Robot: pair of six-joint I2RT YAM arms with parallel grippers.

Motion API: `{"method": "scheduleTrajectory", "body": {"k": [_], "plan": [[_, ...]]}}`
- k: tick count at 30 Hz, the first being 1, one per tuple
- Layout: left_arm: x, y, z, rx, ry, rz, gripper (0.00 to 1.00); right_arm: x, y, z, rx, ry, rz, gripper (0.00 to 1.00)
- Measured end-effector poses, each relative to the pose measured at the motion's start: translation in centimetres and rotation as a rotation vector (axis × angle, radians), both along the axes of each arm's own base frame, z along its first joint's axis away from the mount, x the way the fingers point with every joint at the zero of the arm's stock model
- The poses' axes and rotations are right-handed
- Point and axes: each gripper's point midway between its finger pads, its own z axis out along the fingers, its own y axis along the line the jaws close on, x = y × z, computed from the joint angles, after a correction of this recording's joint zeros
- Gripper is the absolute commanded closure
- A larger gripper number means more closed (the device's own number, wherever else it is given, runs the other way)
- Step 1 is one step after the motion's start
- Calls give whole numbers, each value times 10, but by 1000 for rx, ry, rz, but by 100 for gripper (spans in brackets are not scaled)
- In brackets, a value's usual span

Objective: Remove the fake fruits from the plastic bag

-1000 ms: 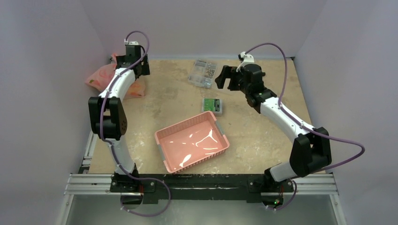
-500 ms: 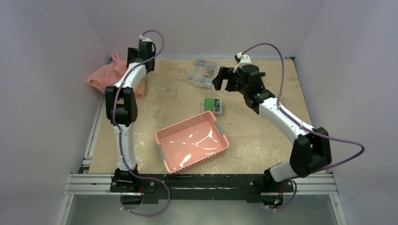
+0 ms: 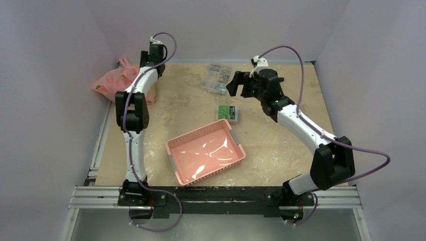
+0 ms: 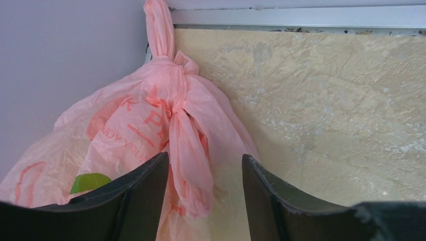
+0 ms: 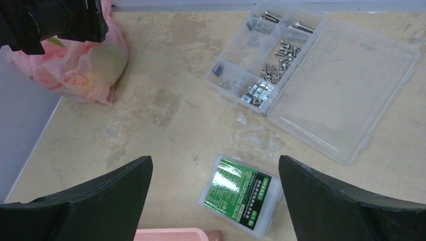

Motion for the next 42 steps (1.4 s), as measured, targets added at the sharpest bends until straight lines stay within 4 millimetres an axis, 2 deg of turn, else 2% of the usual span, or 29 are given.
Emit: {"method": "scheduleTrajectory", "body": {"k": [4, 6, 11, 13, 14, 21, 25, 27, 29, 35, 38, 42], "plan": [[1, 2, -7, 11, 17, 16, 49, 0, 0, 0, 0, 0, 0, 1], [2, 4, -12, 18, 26, 26, 54, 0, 0, 0, 0, 0, 0, 1], [0, 8, -22, 35, 52, 47, 75, 0, 0, 0, 0, 0, 1, 1], [0, 8, -23, 36, 54, 47, 95, 0, 0, 0, 0, 0, 1, 1], [0, 8, -23, 34, 51, 48, 100, 0, 0, 0, 0, 0, 1, 1], [5, -1, -24, -4, 44, 1, 100, 0, 0, 0, -1, 0, 1, 1], [9, -27, -22, -148, 35, -77, 100, 0, -1, -2, -6, 6, -1, 1], [12, -46, -11, -257, 8, -129, 100, 0, -2, -3, -13, 7, -5, 1], [14, -65, 10, -358, -33, -173, 100, 0, -3, -3, -17, 7, -8, 1], [10, -100, 97, -555, -180, -273, 100, 1, -4, -3, -26, 4, -14, 1], [-2, -110, 133, -614, -224, -313, 100, 0, -4, -3, -26, 4, -13, 1], [-33, -117, 177, -656, -258, -359, 100, 0, -2, -4, -28, 4, -12, 1]]}}
